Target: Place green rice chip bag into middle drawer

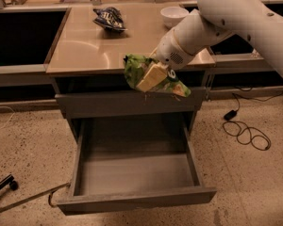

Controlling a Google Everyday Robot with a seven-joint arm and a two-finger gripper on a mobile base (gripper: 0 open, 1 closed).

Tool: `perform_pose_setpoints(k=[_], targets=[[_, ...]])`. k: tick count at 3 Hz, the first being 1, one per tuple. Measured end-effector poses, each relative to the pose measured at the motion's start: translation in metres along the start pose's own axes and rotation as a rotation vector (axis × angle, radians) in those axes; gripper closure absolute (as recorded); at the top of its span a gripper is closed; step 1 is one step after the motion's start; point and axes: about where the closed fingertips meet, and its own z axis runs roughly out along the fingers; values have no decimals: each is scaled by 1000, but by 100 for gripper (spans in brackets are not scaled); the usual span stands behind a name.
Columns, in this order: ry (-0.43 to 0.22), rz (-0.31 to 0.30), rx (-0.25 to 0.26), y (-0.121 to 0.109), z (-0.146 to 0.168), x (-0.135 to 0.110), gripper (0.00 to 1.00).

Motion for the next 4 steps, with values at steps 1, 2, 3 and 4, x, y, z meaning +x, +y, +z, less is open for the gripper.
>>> perform_pose_setpoints(k=[1,2,3,4], targets=[[-26,-10,-6,-2,30,11,100],[-88,6,-62,7,107,46,100],[-138,26,-195,25,209,82,100],[-141,63,-239,33,235,103,100]])
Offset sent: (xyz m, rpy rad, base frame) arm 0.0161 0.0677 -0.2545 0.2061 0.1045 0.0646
